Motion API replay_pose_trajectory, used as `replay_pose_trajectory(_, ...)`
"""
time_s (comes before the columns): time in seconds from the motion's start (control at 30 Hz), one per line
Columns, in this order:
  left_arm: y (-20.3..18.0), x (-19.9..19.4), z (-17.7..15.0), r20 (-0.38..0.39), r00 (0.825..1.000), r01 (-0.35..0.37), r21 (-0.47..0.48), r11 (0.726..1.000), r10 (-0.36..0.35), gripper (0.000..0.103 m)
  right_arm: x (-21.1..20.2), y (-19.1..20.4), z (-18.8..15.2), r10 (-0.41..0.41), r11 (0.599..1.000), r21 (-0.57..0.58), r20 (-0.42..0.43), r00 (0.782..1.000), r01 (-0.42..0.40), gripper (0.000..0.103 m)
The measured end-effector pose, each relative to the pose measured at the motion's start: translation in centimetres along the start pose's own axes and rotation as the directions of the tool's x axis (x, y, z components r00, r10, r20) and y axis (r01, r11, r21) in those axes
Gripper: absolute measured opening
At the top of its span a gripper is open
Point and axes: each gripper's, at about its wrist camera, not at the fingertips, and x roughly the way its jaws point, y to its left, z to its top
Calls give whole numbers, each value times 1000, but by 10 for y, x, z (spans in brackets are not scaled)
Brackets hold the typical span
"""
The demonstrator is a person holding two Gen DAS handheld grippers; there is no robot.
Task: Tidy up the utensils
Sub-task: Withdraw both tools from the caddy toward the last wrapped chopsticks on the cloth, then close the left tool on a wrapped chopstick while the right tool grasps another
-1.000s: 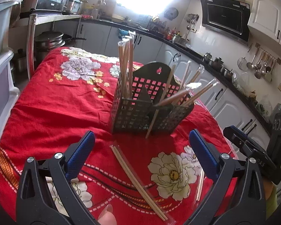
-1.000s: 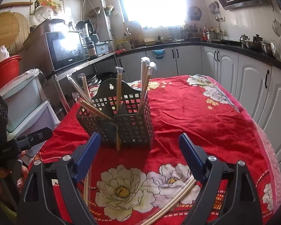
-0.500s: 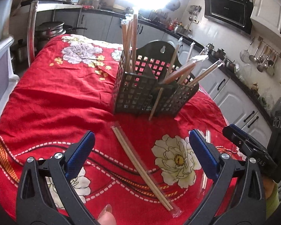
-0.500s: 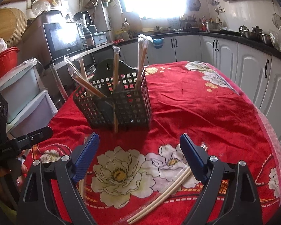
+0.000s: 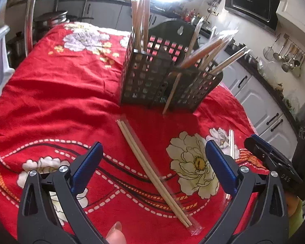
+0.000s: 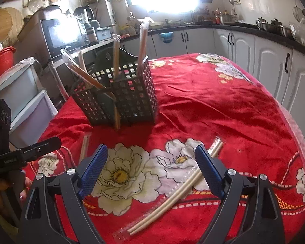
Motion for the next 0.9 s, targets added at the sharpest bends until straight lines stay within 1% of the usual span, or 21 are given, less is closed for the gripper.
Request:
replay_pose_trajectory(0.13, 2, 13, -3, -39, 999, 17, -14, 1000, -18, 93, 6, -9, -4, -15, 1000, 17, -27, 1000, 15, 85)
replay_pose_trajectory(0.2, 5, 21, -4, -67, 997, 35, -33, 999, -37, 93, 10, -14, -6, -21, 999, 30, -43, 999, 23, 85)
replay_pose_trajectory(0.37, 13, 37, -4, -109, 992, 55, -82, 995, -64, 92, 18, -27, -8, -33, 997, 66, -76, 997, 38, 85)
replay_pose_trajectory(0.4, 14, 39, -4, -114, 991, 61, -91, 994, -71, 90, 20, -29, -9, -35, 997, 72, -83, 996, 42, 85)
replay_pose_trajectory(0.43, 16, 43, -4, -121, 990, 65, -102, 993, -77, 84, 22, -33, -9, -37, 996, 83, -93, 995, 44, 85)
replay_pose_trajectory(0.47, 18, 45, -4, -125, 989, 67, -111, 992, -80, 81, 24, -36, -9, -36, 995, 89, -99, 994, 45, 85)
replay_pose_trajectory(0.5, 19, 47, -3, -127, 989, 66, -119, 991, -81, 81, 26, -39, -9, -38, 994, 96, -106, 994, 48, 85)
replay_pose_trajectory(0.63, 24, 51, 3, -131, 988, 61, -132, 989, -78, 72, 33, -52, -8, -40, 989, 139, -130, 991, 58, 85)
replay_pose_trajectory(0.8, 31, 60, 11, -141, 987, 55, -137, 989, -75, 67, 46, -70, -1, -47, 978, 192, -174, 984, 81, 85)
replay_pose_trajectory(0.9, 35, 64, 18, -150, 986, 51, -147, 988, -73, 62, 55, -79, 4, -57, 974, 202, -199, 978, 98, 79)
